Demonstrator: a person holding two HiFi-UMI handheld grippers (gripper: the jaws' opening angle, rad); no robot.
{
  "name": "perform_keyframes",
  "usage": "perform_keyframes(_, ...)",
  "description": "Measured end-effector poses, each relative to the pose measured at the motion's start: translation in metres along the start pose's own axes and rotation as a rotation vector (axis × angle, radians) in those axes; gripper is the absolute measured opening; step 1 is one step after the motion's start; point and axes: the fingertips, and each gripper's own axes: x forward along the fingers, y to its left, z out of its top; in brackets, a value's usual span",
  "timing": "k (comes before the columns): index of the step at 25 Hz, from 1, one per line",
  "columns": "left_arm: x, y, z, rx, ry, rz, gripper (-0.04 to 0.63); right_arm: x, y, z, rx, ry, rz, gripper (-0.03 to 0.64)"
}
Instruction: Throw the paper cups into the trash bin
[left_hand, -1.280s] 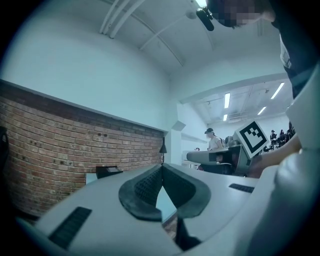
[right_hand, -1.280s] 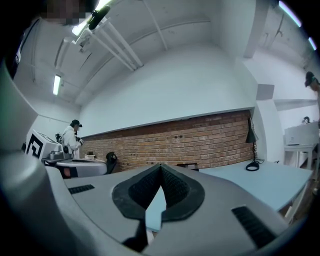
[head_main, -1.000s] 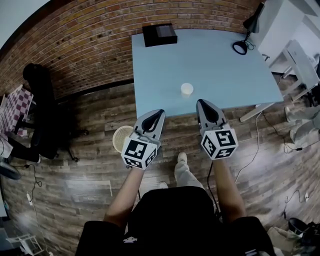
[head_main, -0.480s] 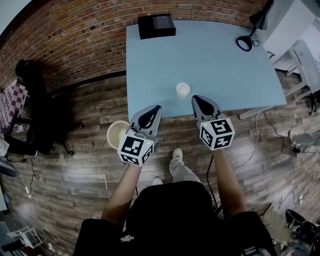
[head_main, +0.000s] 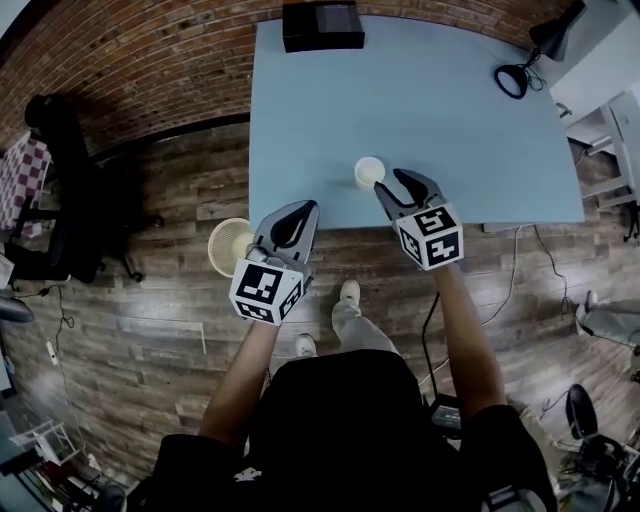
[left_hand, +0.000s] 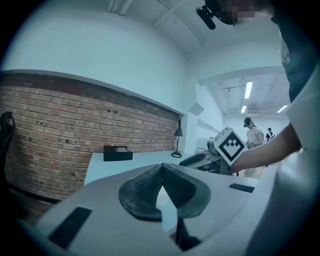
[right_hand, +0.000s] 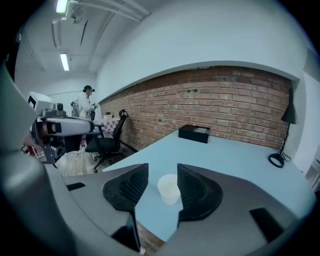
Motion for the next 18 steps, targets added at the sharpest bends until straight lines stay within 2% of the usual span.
perform_keyframes(5,0.006,0.016,-0.005,-0.017,0.015,0.058,0.009,0.036,-0.009,-0.02,-0.07,0.104,0.064,0.23)
perform_keyframes(9,0.009,0.027,-0.005,-0.03,0.025,0.106,0.009,0.061,-0.014,-0.036,-0.135,0.195,0.115,0.261)
perform_keyframes(18,0.002,0.049,-0.014,-0.058,0.054,0.194,0.009,0.105,-0.009,-0.067,-0.359,0.392,0.219,0.357)
